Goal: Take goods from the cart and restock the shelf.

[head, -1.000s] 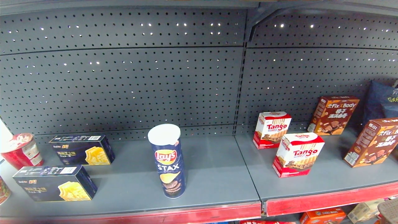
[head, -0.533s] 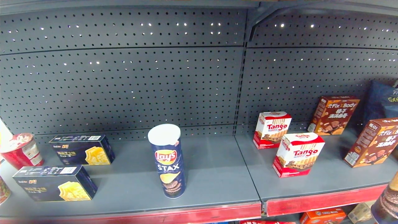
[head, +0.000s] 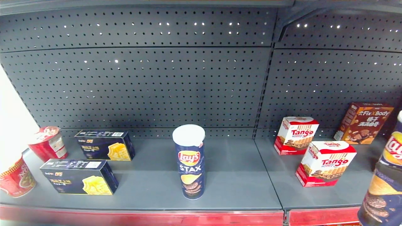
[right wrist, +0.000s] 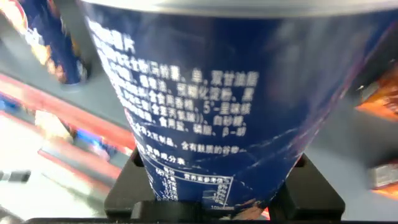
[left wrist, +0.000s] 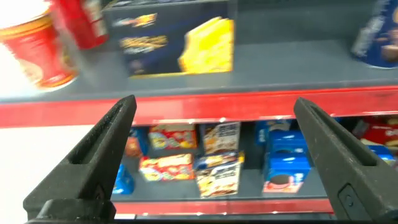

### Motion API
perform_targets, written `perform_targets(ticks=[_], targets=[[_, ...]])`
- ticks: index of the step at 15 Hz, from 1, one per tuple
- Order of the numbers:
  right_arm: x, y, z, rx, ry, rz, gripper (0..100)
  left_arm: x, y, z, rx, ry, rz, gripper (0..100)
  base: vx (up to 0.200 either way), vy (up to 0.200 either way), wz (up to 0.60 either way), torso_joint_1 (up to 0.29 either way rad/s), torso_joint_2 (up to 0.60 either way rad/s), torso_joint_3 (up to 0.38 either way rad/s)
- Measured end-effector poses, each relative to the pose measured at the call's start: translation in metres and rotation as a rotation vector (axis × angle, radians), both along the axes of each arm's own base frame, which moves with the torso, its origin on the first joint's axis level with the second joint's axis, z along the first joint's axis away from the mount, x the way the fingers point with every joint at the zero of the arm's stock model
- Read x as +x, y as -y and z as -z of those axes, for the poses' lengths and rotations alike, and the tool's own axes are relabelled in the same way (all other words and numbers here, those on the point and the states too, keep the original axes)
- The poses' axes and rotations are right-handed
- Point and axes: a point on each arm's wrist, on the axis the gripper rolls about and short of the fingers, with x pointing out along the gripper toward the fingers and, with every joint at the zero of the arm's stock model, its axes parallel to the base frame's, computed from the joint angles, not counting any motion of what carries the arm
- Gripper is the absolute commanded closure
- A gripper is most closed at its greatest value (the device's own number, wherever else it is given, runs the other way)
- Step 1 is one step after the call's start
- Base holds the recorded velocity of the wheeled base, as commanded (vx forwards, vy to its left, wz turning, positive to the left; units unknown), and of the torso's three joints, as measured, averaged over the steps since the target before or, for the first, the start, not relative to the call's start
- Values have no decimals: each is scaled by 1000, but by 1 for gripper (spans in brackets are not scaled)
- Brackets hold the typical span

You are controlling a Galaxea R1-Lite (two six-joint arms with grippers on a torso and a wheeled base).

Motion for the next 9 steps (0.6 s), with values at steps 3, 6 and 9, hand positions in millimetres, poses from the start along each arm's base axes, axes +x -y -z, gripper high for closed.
perform_targets(ticks=[3,6,9], targets=[[0,-1,-2,1,10,-14,100,0,0,0,0,-2,-1,0,0,0,600,1,2,2],[1,-3,-4,12,14,-49,100,0,0,0,0,-1,-1,0,0,0,0,0,0,0],[6,-6,-13,74,35,-104,100,0,0,0,0,-1,-2,0,0,0,0,0,0,0]])
